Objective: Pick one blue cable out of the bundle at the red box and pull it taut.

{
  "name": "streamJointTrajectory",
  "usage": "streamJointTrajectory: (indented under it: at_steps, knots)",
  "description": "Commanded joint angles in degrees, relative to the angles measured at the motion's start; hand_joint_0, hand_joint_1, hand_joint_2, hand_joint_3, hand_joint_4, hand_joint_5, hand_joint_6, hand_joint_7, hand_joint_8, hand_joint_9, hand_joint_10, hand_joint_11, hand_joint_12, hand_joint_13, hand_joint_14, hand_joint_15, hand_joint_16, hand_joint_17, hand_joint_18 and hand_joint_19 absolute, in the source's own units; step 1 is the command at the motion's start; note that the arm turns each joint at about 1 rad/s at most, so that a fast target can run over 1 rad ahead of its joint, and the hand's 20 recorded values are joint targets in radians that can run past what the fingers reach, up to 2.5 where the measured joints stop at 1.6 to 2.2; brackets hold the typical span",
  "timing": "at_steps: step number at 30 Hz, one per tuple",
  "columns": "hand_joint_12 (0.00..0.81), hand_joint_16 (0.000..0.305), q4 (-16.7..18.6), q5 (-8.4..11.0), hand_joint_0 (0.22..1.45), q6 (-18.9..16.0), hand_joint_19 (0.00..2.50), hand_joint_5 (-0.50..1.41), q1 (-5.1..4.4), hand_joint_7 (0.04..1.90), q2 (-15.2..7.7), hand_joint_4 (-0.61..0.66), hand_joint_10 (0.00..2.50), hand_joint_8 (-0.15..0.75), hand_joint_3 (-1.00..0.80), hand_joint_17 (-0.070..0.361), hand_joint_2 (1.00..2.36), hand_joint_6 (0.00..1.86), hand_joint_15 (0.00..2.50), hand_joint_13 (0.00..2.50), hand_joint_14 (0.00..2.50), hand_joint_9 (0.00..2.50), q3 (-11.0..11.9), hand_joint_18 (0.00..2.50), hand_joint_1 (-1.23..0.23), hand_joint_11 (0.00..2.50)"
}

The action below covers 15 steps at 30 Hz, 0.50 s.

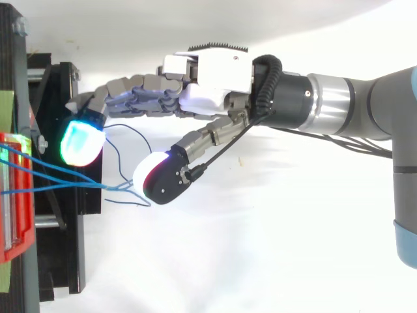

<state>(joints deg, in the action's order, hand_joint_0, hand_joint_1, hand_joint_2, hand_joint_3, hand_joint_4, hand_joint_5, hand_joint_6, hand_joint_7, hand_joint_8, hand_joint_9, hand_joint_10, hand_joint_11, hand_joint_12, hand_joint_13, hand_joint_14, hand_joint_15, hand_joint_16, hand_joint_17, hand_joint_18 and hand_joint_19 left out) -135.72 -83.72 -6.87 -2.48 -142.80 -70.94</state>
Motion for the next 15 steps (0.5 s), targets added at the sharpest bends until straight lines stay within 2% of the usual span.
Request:
streamJointTrajectory:
  at_steps: [1,9,13,15]
  knots:
    - [0.343,0.059,0.01,-0.12,0.56,0.01,0.04,-0.11,-0.25,0.94,-0.02,0.22,0.0,0.194,-0.5,0.132,1.0,0.5,0.09,0.0,0.0,0.0,0.02,0.0,-0.84,0.0]
    - [0.339,0.058,0.1,-0.74,0.58,0.28,0.03,-0.1,-0.42,1.14,-0.02,0.19,0.0,0.2,-0.47,0.13,1.0,0.5,0.09,0.0,0.0,0.0,0.02,0.0,-0.85,0.0]
    - [0.339,0.058,0.63,-0.74,0.59,0.54,0.03,-0.11,-0.42,1.17,-0.02,0.22,0.0,0.204,-0.44,0.132,1.0,0.5,0.09,0.0,0.0,0.0,0.02,0.0,-0.84,0.0]
    - [0.342,0.059,0.98,-0.74,0.58,0.72,0.03,-0.11,-0.42,1.17,-0.02,0.23,0.0,0.212,-0.5,0.132,1.0,0.5,0.09,0.0,0.0,0.0,0.02,0.0,-0.83,0.0]
